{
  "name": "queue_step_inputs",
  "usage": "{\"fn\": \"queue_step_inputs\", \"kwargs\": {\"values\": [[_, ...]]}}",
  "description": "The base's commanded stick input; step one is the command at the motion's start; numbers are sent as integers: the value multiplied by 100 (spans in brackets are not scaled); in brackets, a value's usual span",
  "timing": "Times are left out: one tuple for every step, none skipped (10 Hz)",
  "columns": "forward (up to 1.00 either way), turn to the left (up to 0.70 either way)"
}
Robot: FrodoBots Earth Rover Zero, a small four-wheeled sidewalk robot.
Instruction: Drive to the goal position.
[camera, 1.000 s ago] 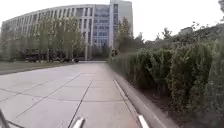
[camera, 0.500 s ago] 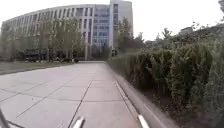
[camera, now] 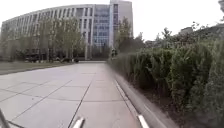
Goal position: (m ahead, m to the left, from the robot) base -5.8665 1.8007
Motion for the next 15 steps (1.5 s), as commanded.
{"fn": "queue_step_inputs", "kwargs": {"values": [[4,0],[4,0],[4,0],[4,0],[4,0],[4,0],[4,0],[4,0],[4,0],[4,0],[4,0],[4,0],[4,0],[4,0],[4,0]]}}
